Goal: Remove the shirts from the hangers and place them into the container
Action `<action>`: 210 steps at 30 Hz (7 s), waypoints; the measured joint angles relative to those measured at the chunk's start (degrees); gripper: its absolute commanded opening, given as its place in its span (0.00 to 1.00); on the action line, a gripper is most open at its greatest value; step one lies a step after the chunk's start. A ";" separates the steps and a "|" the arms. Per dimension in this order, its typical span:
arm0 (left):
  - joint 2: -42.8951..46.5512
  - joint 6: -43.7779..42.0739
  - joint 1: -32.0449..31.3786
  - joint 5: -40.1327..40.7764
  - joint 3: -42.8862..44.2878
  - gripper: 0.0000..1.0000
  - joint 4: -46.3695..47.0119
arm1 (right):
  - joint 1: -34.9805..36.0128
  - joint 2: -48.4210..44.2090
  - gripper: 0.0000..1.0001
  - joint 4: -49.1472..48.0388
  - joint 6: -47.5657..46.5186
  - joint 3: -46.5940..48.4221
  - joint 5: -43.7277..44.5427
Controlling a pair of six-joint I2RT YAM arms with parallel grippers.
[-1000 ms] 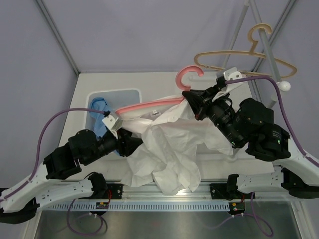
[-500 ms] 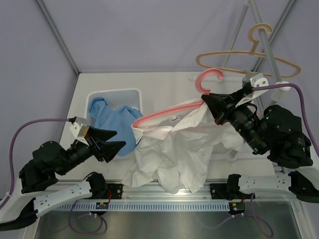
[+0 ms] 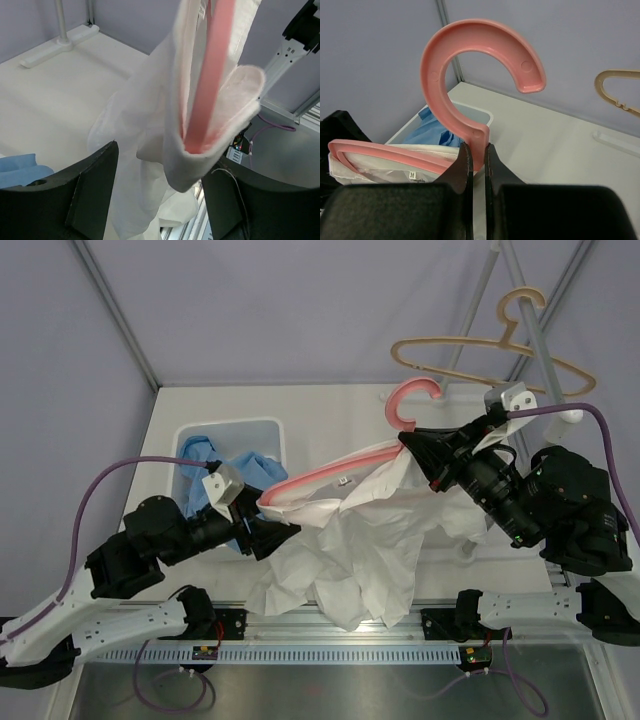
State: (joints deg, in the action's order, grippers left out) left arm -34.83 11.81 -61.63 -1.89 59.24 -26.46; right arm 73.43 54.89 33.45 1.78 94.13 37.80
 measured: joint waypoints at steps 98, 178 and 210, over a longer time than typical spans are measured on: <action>-19.78 9.40 0.04 14.67 44.22 0.00 -49.20 | 0.33 -6.95 0.83 12.94 7.96 -8.17 0.98; -49.90 -13.07 0.20 4.83 56.87 0.00 -12.85 | 4.44 -6.27 0.00 24.09 48.37 -44.44 5.92; -64.57 -7.26 0.46 -4.63 58.42 0.74 -8.00 | 7.21 -13.49 0.46 25.49 52.19 -44.44 6.29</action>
State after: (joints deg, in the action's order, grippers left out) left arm -99.39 4.56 -61.17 -6.52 117.67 -34.46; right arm 80.64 41.41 58.94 53.98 49.69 44.10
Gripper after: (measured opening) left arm 0.688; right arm 0.208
